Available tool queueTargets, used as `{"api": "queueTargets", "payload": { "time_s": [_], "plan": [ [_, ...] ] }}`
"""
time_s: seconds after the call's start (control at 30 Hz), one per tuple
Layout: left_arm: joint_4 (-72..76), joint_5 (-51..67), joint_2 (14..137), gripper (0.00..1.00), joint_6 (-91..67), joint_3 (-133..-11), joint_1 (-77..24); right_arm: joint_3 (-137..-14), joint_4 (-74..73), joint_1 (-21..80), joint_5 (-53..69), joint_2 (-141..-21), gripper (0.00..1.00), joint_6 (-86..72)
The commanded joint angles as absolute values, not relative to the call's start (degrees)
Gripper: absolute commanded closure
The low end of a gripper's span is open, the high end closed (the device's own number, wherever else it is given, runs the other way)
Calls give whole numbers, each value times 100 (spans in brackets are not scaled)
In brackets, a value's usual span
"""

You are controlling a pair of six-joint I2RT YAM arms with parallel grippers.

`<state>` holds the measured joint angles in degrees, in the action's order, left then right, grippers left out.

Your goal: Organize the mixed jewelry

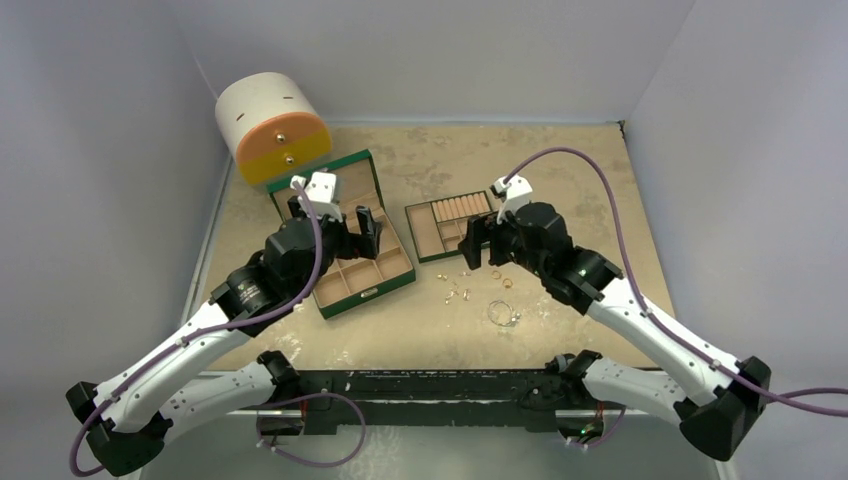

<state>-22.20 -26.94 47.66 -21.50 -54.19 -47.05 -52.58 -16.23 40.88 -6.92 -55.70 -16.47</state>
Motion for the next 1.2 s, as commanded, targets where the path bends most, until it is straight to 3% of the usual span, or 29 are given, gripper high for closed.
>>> {"api": "queueTargets", "payload": {
  "time_s": [0.0, 0.5, 1.0, 1.17],
  "plan": [
    [-2164, -2944, 4736, 6, -2192, -5677, -4738, -5360, -1468, 4123, -983, -5947, 15, -1681],
    [-2193, -2953, 4729, 7, -2221, -5690, -4746, -6016, -1172, 4115, -1527, -7716, 34, -1968],
    [-2223, -2883, 4729, 8, -2215, -5716, -4740, -6155, -737, 4120, -534, -9045, 52, -2063],
    [-2235, -2883, 4696, 8, -2189, -5727, -4737, -6091, -712, 4118, -457, -9264, 54, -2057]
  ]
}}
